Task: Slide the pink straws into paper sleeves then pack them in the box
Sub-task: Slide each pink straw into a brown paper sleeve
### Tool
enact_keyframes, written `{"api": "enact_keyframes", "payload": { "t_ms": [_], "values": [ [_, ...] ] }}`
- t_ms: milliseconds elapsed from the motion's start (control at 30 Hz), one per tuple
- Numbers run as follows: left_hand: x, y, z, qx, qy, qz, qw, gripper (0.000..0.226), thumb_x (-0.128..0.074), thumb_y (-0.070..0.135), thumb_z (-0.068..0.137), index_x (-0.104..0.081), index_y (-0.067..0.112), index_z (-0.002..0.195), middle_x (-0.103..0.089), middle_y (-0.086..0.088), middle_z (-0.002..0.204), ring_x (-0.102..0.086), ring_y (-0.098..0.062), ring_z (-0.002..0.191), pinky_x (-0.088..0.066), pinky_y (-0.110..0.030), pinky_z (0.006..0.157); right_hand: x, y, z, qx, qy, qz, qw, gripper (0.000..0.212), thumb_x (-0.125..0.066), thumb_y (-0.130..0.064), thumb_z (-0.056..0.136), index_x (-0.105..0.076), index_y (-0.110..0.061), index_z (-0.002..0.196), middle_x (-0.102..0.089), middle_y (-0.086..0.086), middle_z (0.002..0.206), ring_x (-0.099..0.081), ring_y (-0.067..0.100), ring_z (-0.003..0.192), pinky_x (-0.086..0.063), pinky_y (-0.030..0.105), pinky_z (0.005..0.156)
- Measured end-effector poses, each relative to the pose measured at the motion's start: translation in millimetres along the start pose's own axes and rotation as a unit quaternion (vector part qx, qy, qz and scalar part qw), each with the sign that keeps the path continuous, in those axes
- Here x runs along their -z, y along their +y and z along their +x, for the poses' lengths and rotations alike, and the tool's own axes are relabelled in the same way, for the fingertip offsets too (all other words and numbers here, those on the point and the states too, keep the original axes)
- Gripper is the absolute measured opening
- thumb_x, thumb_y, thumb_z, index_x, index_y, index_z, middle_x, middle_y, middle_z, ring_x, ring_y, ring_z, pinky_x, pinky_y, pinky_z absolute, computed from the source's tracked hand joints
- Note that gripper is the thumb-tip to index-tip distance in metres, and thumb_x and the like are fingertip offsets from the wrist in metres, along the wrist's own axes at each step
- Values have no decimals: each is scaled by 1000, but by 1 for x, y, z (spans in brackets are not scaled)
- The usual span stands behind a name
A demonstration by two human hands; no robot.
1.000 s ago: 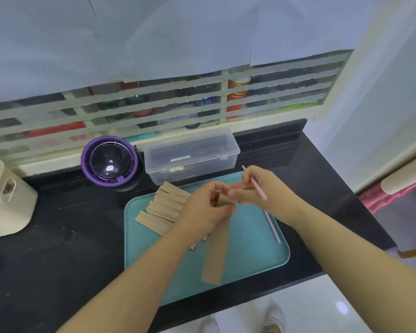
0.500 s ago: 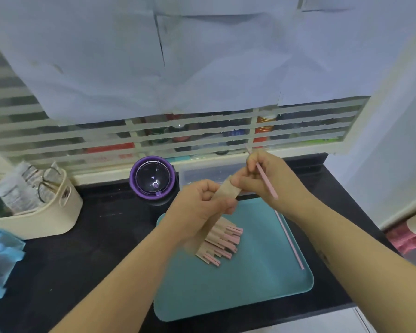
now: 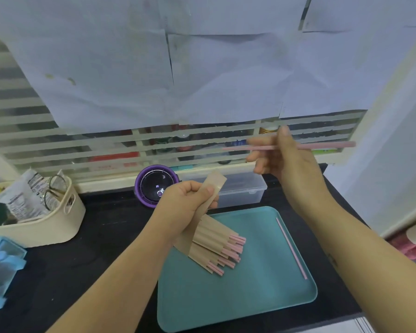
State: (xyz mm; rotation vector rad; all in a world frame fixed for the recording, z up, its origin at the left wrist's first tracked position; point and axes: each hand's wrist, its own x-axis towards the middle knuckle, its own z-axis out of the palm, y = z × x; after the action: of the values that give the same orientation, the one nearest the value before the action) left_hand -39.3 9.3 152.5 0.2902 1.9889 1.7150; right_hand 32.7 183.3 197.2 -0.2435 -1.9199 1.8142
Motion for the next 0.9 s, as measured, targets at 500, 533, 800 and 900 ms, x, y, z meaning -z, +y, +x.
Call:
{"api": "enact_keyframes", "payload": {
  "t_ms": [500, 533, 800, 900],
  "values": [
    [-3, 0, -1, -22, 32, -13, 999, 11, -62, 24, 89, -70, 18, 91, -76, 2, 83, -71, -11, 82, -52, -30, 85, -19, 14, -12, 35, -73, -173, 982, 12, -48, -23, 96, -57, -26, 89, -67, -8, 83, -64, -1, 81, -51, 12, 77],
    [-4, 2, -1, -22, 32, -12, 999, 11, -62, 25, 90, -70, 19, 91, -76, 3, 83, -71, -11, 83, -52, -29, 84, -20, 13, -13, 40, -73, -169, 982, 13, -46, -22, 97, -56, -27, 89, -67, -8, 85, -64, -1, 81, -51, 12, 77],
    [-9, 7, -7, -27, 31, -22, 999, 10, -61, 20, 90, -70, 18, 87, -75, 2, 79, -70, -7, 75, -55, -25, 77, -24, 9, -18, 76, -123, -273, 951, 11, -44, -18, 99, -54, -17, 96, -66, 2, 91, -63, 12, 92, -52, 32, 85],
    [-10, 7, -8, -26, 30, -11, 999, 12, -61, 21, 90, -72, 16, 89, -75, 0, 78, -69, -6, 71, -55, -22, 72, -23, 8, -20, 93, -136, -302, 939, 8, -47, -18, 97, -54, -14, 98, -66, 6, 90, -63, 21, 89, -52, 41, 79]
  ]
}}
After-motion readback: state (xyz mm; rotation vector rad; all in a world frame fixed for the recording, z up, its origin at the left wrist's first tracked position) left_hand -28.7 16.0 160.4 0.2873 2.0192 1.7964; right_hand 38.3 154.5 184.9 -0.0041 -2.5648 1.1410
